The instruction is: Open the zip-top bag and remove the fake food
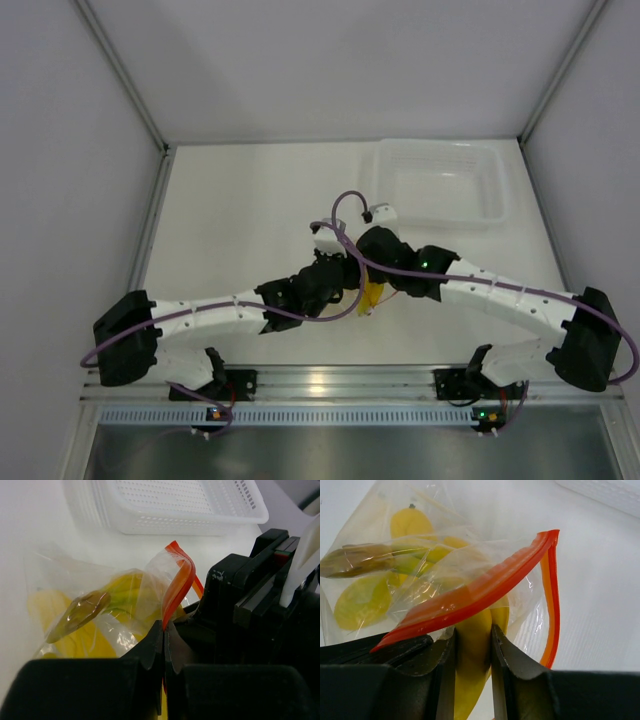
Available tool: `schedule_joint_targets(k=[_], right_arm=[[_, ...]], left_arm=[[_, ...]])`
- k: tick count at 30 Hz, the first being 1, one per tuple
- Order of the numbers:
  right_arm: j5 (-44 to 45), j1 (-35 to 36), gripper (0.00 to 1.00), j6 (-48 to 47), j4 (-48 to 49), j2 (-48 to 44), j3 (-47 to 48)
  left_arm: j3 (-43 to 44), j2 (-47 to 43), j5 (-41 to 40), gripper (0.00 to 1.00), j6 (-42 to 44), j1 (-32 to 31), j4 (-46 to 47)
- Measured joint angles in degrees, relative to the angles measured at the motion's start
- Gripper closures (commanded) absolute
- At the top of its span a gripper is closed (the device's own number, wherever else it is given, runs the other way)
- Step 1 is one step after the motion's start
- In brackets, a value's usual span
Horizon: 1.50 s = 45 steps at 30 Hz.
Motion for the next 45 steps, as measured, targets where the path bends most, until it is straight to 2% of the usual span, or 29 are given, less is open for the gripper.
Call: schedule_joint_targets(k=[5, 12, 17, 23, 35, 45], right_arm=[[1.16, 0.00, 1.00, -1.46, -2.45, 0.00, 0.92], [2.36, 0.00, 1.00, -1.40, -4.33, -0.44, -0.72], [4.22, -0.02, 1.00, -1.44, -5.46, -1.27, -0.96], [5.18, -0.02, 1.00, -1.38, -6.32, -1.57, -2.08], [5.33, -0.02, 1.00, -0.68, -6.97, -6.21, -5.53], [0.98, 0.22, 1.00, -3.56, -3.63, -9.27, -7.56]], left_arm=[[-0.04, 0.00, 0.61, 1.00, 0.70, -0.02, 0.15], [-0.83, 0.00, -4.07, 1.00, -0.13, -0.13, 0.09], [-0.85, 1.70, -3.65, 1.00, 0.13, -0.11, 0.15], [-1.22, 2.82, -5.86, 1.00, -3.28, -0.11, -0.13], [-1.22, 2.51, -17.84, 1.00, -11.58, -0.20, -10.38], [-1.14, -0.02, -19.06, 1.00, -11.87, 0.61, -12.41]])
